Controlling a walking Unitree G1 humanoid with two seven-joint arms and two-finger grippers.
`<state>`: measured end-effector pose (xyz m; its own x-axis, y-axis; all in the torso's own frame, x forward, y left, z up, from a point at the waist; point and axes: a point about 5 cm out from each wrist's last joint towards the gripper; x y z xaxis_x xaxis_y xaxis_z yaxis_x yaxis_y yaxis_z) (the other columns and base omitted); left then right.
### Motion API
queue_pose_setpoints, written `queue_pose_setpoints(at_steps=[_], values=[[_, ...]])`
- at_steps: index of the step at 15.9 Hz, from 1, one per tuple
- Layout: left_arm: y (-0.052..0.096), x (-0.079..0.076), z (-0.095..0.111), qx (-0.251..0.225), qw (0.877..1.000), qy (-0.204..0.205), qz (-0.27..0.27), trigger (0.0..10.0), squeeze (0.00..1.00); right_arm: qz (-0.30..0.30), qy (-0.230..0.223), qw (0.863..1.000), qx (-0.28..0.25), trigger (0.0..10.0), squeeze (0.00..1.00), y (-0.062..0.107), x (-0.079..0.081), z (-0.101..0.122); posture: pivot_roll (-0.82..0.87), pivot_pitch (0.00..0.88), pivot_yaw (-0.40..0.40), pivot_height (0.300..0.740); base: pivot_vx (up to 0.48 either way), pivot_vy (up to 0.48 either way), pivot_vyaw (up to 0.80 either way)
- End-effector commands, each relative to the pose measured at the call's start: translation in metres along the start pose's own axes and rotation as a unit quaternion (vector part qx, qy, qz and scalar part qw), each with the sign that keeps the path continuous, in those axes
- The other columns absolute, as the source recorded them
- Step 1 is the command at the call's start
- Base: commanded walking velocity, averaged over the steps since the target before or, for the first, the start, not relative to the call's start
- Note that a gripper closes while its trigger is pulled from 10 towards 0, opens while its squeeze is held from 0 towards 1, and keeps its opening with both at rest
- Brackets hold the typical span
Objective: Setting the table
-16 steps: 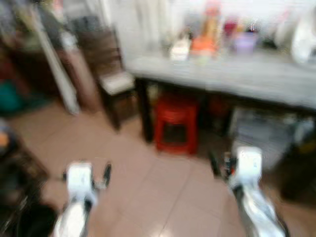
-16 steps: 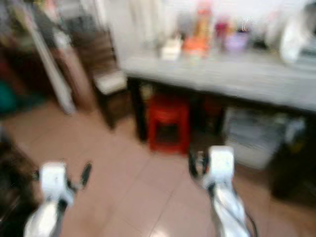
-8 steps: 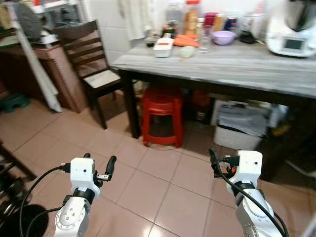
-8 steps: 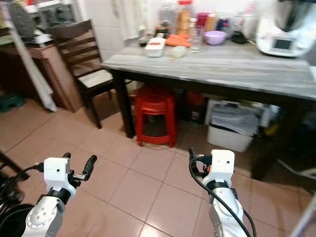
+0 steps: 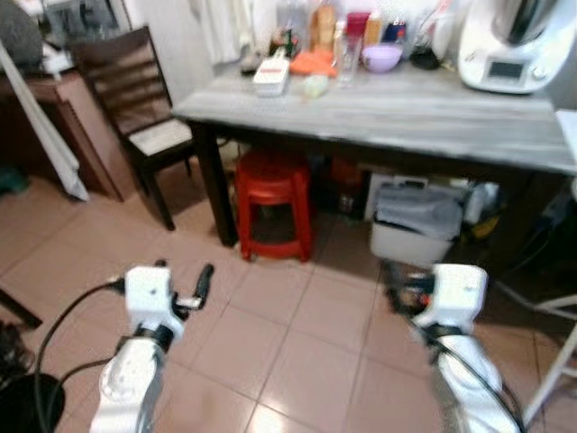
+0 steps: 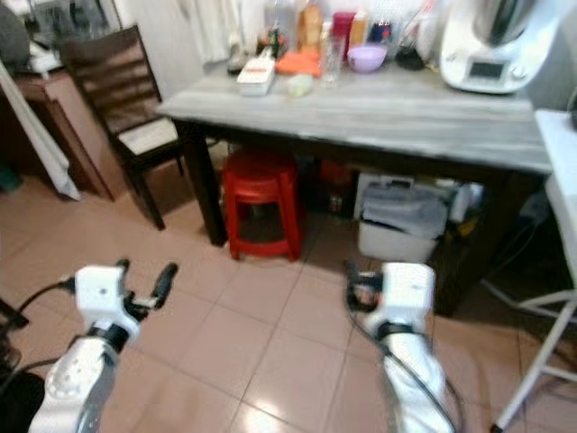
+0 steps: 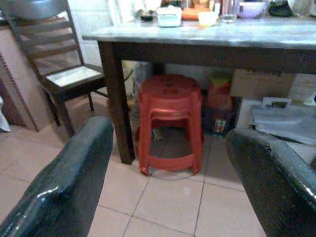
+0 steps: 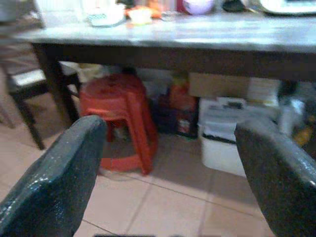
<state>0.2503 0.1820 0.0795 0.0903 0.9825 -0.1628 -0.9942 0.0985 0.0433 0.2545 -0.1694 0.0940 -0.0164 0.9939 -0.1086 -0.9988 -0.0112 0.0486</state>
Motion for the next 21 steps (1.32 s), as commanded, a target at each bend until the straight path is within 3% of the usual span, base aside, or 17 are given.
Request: queue_pose_setpoints(at_steps=[1, 5, 11, 21], values=[[-0.001, -0.004, 0.005, -0.009, 1.000, 0.005, -0.003, 10.0, 0.00, -0.015, 0.013, 1.000, -0.018, 10.0, 0.00, 0.001, -0.009, 0.007, 0.02, 0.000, 0.065, 0.740, 0.000, -0.412, 0.00], [0.000, -0.005, 0.010, -0.019, 1.000, 0.009, -0.001, 10.0, 0.00, -0.031, 0.040, 0.997, -0.060, 10.0, 0.00, 0.006, -0.014, 0.025, 0.01, 0.000, 0.062, 0.740, 0.000, -0.412, 0.00], [0.000, -0.007, 0.012, -0.018, 1.000, 0.010, -0.005, 10.0, 0.00, -0.029, 0.040, 0.997, -0.054, 10.0, 0.00, 0.006, -0.012, 0.023, 0.01, 0.000, 0.063, 0.740, 0.000, -0.406, -0.38], [-0.001, -0.008, 0.014, -0.015, 1.000, 0.003, -0.008, 10.0, 0.00, -0.031, 0.034, 0.998, -0.052, 10.0, 0.00, 0.006, -0.008, 0.022, 0.01, 0.000, 0.077, 0.740, 0.000, -0.408, 0.00]])
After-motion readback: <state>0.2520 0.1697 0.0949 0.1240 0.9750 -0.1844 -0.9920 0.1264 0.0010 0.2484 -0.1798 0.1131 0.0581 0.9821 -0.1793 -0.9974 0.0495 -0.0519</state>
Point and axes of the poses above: a point about 5 cm out from each wrist's last joint towards the gripper, its own y axis pointing back from the gripper into the wrist, its own z axis along the axis of the wrist's last joint, x = y × z, and after that the axes turned 8 degrees about y, right-handed
